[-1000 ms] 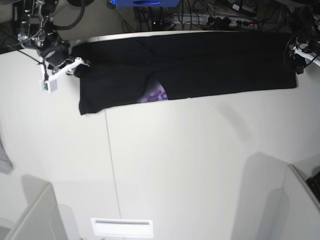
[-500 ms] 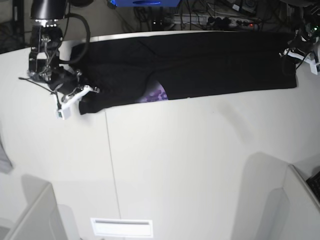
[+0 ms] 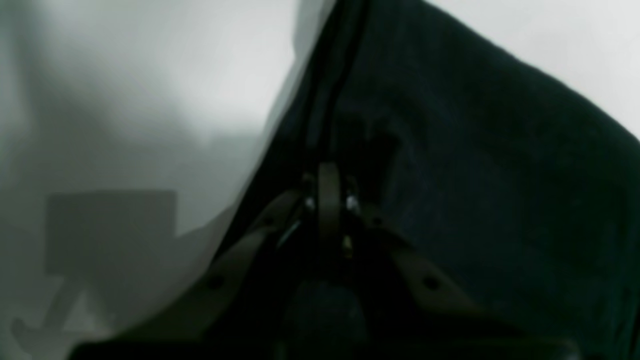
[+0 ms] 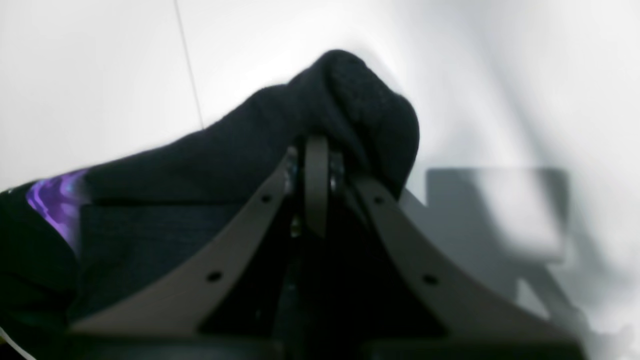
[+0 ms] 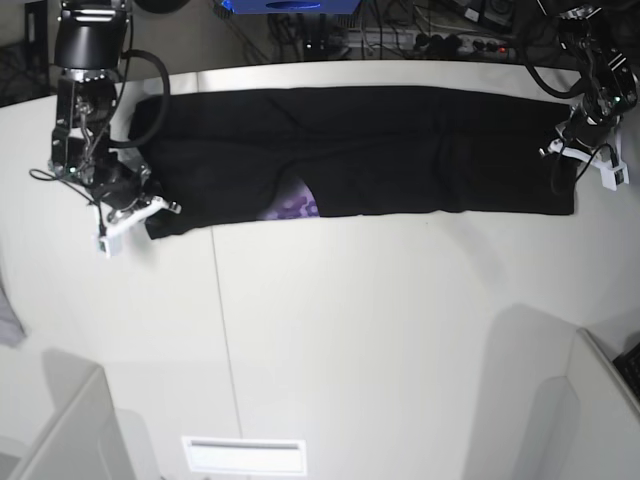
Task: Fold the T-shirt properly
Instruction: 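Pull the folded strip taut with both grippers at its ends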
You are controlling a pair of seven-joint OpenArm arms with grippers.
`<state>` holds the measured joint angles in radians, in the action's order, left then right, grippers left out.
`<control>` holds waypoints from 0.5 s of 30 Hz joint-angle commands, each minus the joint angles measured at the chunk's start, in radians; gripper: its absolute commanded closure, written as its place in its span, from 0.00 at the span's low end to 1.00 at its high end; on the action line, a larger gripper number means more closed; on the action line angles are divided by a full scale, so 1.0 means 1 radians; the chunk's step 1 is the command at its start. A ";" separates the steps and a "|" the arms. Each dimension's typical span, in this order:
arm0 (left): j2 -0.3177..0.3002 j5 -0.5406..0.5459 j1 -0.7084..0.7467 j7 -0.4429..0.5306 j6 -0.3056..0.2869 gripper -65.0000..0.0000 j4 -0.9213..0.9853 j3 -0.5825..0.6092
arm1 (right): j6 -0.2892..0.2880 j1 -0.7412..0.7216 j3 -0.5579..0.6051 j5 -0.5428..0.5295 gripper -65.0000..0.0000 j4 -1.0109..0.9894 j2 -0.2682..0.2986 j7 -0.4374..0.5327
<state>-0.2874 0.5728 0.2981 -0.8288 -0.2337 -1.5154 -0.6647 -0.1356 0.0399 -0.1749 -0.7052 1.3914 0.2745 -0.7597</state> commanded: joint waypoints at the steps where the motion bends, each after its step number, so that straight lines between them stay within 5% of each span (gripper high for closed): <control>1: -0.020 0.006 -0.006 0.012 -0.002 1.00 -0.014 -0.010 | -0.002 -0.015 -0.007 -0.011 1.00 0.033 0.015 0.009; 15: -0.060 0.008 -0.003 0.012 -0.002 1.00 -0.018 -0.011 | 0.126 -0.073 -0.007 -0.011 1.00 -0.017 0.035 0.010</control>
<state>-0.3260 0.5724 0.2993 -0.8345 -0.2333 -1.5200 -0.6704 -0.0109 -0.0193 -0.1757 -0.7094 1.3598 0.2939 -0.7616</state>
